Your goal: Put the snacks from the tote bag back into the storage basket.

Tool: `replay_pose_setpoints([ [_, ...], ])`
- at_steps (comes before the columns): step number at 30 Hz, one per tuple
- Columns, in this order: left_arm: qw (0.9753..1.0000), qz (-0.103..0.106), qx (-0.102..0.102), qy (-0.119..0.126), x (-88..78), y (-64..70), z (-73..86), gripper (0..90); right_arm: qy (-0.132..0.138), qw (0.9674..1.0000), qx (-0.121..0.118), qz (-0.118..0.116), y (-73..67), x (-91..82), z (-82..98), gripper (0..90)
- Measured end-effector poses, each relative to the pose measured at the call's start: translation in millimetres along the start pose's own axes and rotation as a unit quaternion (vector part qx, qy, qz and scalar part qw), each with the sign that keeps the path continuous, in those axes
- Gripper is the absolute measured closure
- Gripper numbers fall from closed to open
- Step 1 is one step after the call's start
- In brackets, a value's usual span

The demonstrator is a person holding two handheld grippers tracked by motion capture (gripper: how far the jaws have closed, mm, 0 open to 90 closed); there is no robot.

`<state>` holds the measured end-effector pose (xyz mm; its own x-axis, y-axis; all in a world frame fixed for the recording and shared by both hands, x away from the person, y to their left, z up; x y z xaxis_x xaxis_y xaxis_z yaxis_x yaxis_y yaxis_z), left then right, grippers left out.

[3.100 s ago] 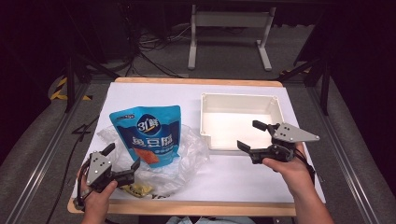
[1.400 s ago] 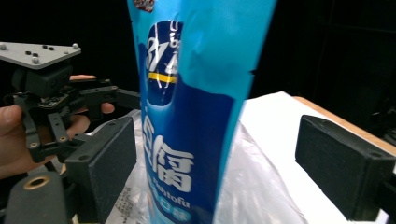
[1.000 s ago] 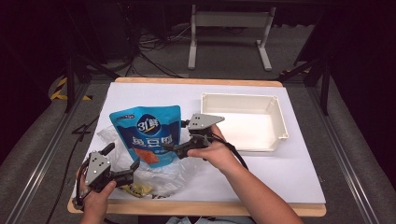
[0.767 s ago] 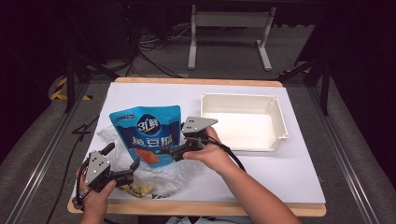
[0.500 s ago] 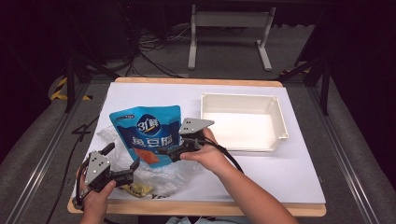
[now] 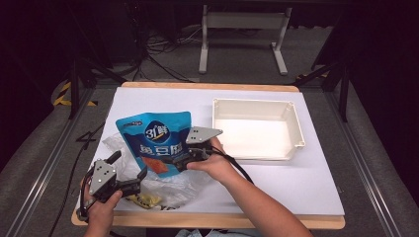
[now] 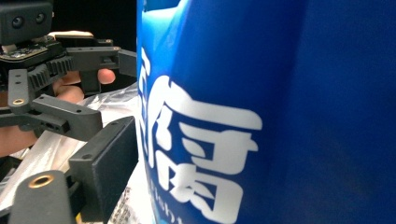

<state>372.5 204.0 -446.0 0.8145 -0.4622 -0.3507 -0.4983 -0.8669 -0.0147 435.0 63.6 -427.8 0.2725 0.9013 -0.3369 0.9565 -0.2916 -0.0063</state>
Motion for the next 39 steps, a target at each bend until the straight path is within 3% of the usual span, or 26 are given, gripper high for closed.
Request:
replay_pose_setpoints([
  [6, 1.0, 0.0, 0.001, -0.001, 0.2, 0.4, 0.2, 3.0, 0.011, 0.9999, -0.012, 0.002, 1.1, 1.8, -0.4, 16.4],
  [11, 1.0, 0.0, 0.0, 0.0, -0.3, 0.1, -0.2, 3.0, 0.007, 0.9996, -0.026, 0.01, 0.1, 5.1, 2.5, 17.4],
  [14, 1.0, 0.0, 0.001, -0.001, -0.1, 0.2, 0.0, 3.0, 0.003, 0.9992, -0.039, 0.003, -3.0, 6.6, 4.4, 20.5],
  [19, 1.0, 0.0, 0.001, -0.001, -0.2, 0.2, -0.1, 3.0, 0.004, 0.9991, -0.042, -0.003, -4.6, 6.7, 4.7, 25.0],
  [22, 1.0, -0.001, 0.001, -0.001, -0.1, 0.3, 0.0, 3.0, 0.002, 0.9991, -0.04, -0.011, -6.7, 6.3, 5.5, 36.9],
  [23, 1.0, 0.0, 0.002, -0.001, -0.1, 0.3, -0.1, 3.0, 0.001, 0.9994, -0.032, -0.014, -8.0, 6.1, 5.8, 38.0],
  [26, 1.0, -0.001, 0.002, -0.001, -0.3, 0.2, -0.2, 3.0, -0.001, 0.999, -0.04, -0.022, -9.2, 5.1, 6.4, 44.3],
  [39, 1.0, -0.001, 0.003, -0.002, -0.7, 0.1, 0.0, 3.0, -0.005, 0.9989, -0.039, -0.024, -8.8, 3.8, 6.3, 52.3],
])
Point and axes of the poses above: each handheld gripper's, and its own axes: x roughly forward along the jaws, z roughly out of its underside, y roughly to its right, the point moved 9 cm from there along x, roughly forward along the jaws, and after that the axes turned 6 degrees about -y, right-handed, at the moved point
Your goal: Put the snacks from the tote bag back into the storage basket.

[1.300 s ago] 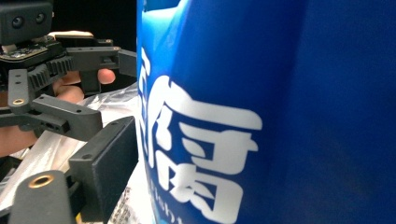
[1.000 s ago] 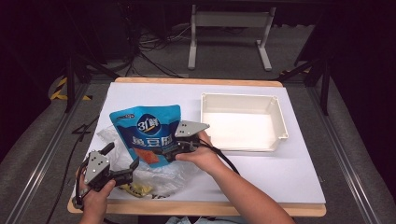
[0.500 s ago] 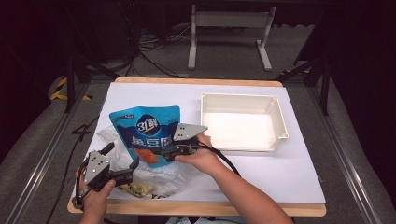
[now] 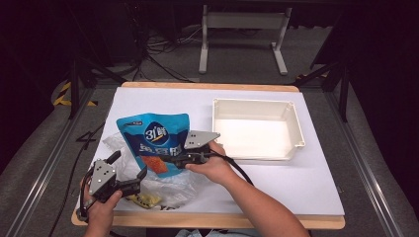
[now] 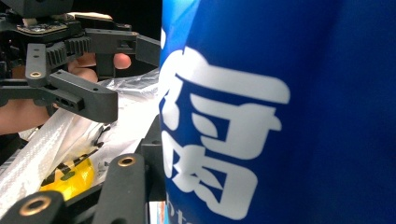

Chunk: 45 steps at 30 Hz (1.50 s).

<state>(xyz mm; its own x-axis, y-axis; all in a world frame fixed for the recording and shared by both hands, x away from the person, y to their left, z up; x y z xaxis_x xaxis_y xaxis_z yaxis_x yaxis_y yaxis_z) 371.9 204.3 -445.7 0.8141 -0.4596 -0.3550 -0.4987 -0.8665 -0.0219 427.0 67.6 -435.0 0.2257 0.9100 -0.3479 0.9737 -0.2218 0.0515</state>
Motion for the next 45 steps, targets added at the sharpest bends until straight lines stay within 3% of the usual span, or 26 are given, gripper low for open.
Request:
replay_pose_setpoints([
  [12, 1.0, 0.0, -0.003, 0.002, -0.6, -0.6, -0.4, 3.0, -0.009, 0.9999, 0.012, 0.004, 0.6, -0.6, -6.8, 54.0],
  [27, 1.0, 0.001, -0.002, 0.007, -1.3, -0.3, -1.9, 3.0, 0.02, 0.9998, -0.005, 0.002, 0.2, -22.7, -52.6, 54.1],
  [45, 1.0, 0.001, -0.002, 0.008, -1.0, -0.7, -2.3, 3.0, 0.017, 0.9998, -0.009, -0.005, 1.5, -50.9, -96.4, 54.2],
])
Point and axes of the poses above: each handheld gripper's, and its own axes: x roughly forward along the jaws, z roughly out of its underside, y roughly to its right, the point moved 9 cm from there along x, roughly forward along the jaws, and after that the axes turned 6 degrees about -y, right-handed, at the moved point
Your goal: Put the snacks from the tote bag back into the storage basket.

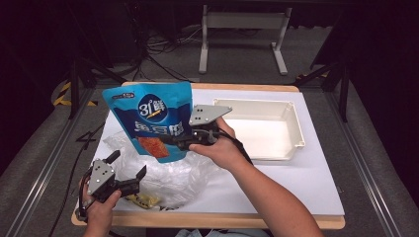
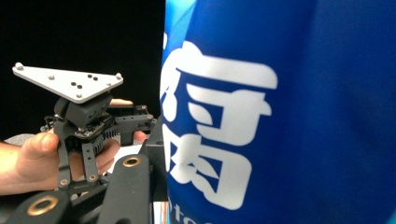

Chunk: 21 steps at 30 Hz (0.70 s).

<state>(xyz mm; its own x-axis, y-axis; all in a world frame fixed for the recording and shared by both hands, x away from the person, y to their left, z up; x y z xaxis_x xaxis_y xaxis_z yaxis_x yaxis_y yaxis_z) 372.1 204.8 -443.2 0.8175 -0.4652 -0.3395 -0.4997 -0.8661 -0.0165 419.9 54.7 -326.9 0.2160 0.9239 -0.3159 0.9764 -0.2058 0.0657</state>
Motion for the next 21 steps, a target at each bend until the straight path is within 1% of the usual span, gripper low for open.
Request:
replay_pose_setpoints([
  [4, 1.0, -0.001, 0.0, -0.002, 0.3, -0.3, 0.6, 3.0, 0.003, 1.0, 0.001, 0.0, 2.3, -3.7, -4.0, 54.2],
  [6, 1.0, -0.001, -0.001, -0.002, 0.3, -0.2, 0.8, 3.0, 0.004, 1.0, -0.002, 0.006, 5.7, -8.3, -6.2, 54.2],
  [9, 1.0, -0.002, 0.0, -0.002, 0.3, -0.6, 0.8, 3.0, 0.005, 1.0, -0.002, 0.008, 7.9, -11.5, -6.7, 54.2],
  [11, 1.0, -0.002, 0.0, -0.002, 0.3, -0.6, 0.8, 3.0, 0.005, 0.9999, 0.002, 0.011, 11.6, -17.1, -6.8, 54.2],
  [15, 1.0, -0.001, -0.001, -0.002, 0.8, -0.4, 1.0, 3.0, 0.006, 0.9997, 0.001, 0.023, 19.1, -27.8, -6.9, 54.2],
  [16, 0.9999, -0.001, 0.001, -0.011, 0.1, -0.6, 2.2, 3.0, 0.006, 0.9997, 0.002, 0.025, 21.1, -31.1, -6.8, 54.2],
  [17, 0.9999, 0.0, 0.001, -0.012, 0.4, -0.3, 2.6, 3.0, 0.006, 0.9996, 0.003, 0.028, 23.7, -35.1, -6.6, 54.2],
  [18, 1.0, -0.001, -0.001, -0.004, 1.9, 0.2, 1.9, 3.0, 0.007, 0.9994, 0.004, 0.032, 25.9, -38.3, -6.5, 54.2],
  [20, 1.0, -0.001, 0.002, -0.008, 2.3, 0.3, 2.6, 3.0, 0.007, 0.9993, 0.005, 0.037, 29.8, -44.4, -6.1, 54.2],
  [21, 1.0, -0.001, 0.001, -0.005, 2.8, 0.7, 2.2, 3.0, 0.008, 0.9992, 0.007, 0.04, 31.9, -47.7, -6.0, 54.2],
])
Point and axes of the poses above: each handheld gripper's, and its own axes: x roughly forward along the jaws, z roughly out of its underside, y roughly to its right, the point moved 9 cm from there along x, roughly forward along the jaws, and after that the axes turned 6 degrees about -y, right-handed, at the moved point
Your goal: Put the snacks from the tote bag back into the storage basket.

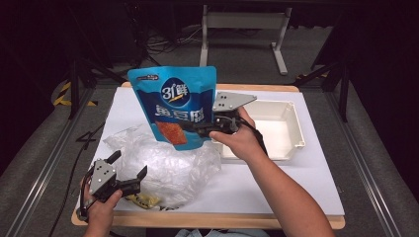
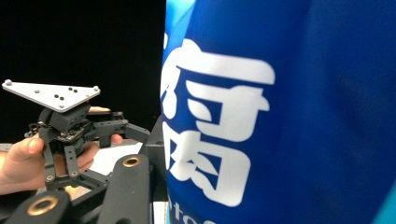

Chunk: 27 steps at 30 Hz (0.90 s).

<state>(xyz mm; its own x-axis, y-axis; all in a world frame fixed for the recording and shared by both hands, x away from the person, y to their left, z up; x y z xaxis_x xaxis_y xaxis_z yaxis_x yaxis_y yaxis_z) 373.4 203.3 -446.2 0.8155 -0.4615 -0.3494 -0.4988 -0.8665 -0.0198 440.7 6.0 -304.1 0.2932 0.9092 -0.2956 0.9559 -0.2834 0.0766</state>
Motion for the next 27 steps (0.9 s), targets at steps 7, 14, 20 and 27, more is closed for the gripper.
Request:
replay_pose_setpoints([
  [7, 1.0, -0.001, 0.001, -0.003, 0.1, 0.1, 0.5, 3.0, -0.002, 0.9997, 0.006, 0.024, 19.5, -22.4, 3.3, 54.2],
  [14, 1.0, -0.001, 0.001, -0.004, 0.4, 0.4, 0.9, 3.0, -0.002, 0.9991, 0.013, 0.041, 37.9, -36.7, 8.3, 54.3],
  [20, 1.0, -0.001, 0.001, -0.005, 0.8, 0.9, 1.2, 3.0, -0.005, 0.9981, 0.016, 0.06, 56.8, -51.2, 13.8, 54.2],
  [27, 1.0, -0.001, 0.001, -0.006, 1.0, 0.5, 1.4, 3.0, -0.008, 0.9965, 0.023, 0.08, 75.1, -65.7, 20.8, 54.3],
])
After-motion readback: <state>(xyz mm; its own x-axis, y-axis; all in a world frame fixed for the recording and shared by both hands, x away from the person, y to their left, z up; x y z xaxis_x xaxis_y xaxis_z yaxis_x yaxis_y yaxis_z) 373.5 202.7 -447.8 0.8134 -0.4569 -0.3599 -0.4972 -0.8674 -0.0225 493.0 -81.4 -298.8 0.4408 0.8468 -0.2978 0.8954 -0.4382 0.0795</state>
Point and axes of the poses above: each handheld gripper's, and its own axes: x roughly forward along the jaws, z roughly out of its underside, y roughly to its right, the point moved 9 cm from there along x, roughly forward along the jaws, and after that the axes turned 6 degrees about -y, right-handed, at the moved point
